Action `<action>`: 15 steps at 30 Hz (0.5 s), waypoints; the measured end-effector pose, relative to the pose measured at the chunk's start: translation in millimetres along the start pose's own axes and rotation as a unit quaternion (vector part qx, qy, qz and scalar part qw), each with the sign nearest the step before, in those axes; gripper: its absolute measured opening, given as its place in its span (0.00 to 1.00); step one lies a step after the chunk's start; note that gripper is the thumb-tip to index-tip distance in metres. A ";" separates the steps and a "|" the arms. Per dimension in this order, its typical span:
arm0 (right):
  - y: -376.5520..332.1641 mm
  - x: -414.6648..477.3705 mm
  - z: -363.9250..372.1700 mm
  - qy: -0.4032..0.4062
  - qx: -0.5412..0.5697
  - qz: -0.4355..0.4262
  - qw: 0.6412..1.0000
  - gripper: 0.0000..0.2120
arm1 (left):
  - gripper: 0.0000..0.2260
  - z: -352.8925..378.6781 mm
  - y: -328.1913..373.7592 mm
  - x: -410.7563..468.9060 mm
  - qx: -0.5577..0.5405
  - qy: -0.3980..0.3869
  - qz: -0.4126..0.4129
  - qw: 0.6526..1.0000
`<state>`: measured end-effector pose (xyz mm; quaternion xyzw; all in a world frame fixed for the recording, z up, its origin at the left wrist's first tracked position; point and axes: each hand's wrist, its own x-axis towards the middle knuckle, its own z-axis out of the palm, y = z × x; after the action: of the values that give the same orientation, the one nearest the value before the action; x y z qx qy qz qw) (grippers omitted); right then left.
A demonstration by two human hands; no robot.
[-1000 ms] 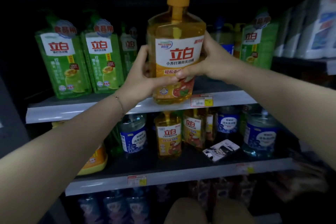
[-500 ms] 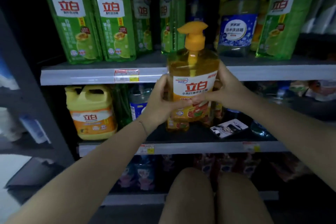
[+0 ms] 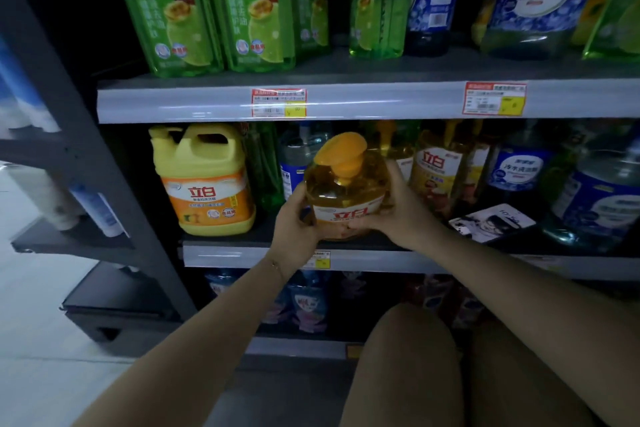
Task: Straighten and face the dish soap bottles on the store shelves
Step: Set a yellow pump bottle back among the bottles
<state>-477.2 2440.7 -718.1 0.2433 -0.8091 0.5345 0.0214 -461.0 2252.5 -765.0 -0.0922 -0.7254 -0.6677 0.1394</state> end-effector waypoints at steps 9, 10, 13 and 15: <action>32.5 42.8 47.0 0.025 -0.020 0.009 0.999 0.41 | 0.30 -28.3 -31.8 20.2 0.055 0.042 -0.049 0.996; 34.5 46.6 47.0 0.028 -0.018 0.009 0.999 0.40 | 0.30 -29.3 -31.9 23.3 0.057 0.035 -0.051 0.996; 39.9 54.5 43.8 0.036 -0.018 0.014 0.999 0.38 | 0.32 -28.8 -30.3 32.9 0.072 0.019 -0.060 0.995; 43.9 57.3 41.2 0.048 -0.029 0.021 0.998 0.37 | 0.32 -27.0 -31.2 39.3 0.084 0.014 -0.058 0.995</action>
<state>-536.6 2397.0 -756.3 0.1999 -0.8273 0.5221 0.0557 -506.0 2220.8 -779.8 -0.0288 -0.7810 -0.6127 0.1178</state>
